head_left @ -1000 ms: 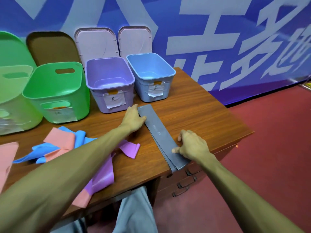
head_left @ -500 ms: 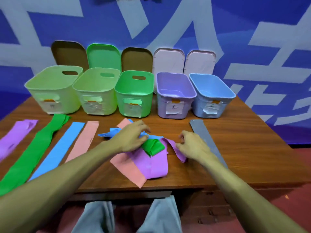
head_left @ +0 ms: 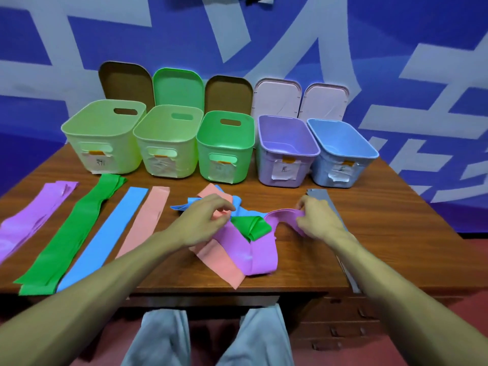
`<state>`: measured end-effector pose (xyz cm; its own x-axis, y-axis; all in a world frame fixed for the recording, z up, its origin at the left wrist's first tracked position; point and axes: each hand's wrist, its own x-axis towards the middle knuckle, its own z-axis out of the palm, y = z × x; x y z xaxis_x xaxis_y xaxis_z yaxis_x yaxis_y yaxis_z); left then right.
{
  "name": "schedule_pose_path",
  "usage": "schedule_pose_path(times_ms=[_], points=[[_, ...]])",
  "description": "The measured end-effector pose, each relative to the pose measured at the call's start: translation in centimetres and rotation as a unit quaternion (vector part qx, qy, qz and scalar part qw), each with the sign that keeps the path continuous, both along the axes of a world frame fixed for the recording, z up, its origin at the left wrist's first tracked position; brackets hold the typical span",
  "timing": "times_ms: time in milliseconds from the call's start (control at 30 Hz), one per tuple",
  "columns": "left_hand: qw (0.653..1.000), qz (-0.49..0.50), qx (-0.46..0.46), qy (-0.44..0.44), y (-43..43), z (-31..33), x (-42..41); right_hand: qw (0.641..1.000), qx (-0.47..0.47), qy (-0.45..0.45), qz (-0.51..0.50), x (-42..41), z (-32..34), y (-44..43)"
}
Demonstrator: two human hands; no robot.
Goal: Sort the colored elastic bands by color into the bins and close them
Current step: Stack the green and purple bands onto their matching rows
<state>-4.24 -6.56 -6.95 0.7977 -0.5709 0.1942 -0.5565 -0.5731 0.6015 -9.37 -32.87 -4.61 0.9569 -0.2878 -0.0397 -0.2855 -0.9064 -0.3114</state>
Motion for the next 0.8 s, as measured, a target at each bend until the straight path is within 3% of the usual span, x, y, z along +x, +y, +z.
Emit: schedule_pose_path(times_ms=[200, 300, 400, 633, 800], points=[[0.999, -0.042, -0.017, -0.018, -4.1, 4.0, 0.4, 0.992, 0.012, -0.097, 0.084, -0.1, 6.4, 1.5], [0.997, -0.066, -0.029, 0.041, -6.4, 5.9, 0.5, 0.980, 0.030, -0.150, 0.128, 0.2, 9.5, 2.4], [0.984, -0.081, -0.110, 0.113, -8.2, 7.2, 0.9, 0.969, 0.058, -0.205, 0.124, 0.5, 12.3, 2.7], [0.981, -0.056, -0.180, 0.036, -10.7, 10.0, 2.1, 0.925, 0.116, -0.354, 0.075, 0.9, 18.3, 2.3], [0.985, -0.003, -0.172, 0.007, -11.5, 10.3, 3.8, 0.910, 0.126, -0.391, 0.054, 1.7, 19.9, 1.6]])
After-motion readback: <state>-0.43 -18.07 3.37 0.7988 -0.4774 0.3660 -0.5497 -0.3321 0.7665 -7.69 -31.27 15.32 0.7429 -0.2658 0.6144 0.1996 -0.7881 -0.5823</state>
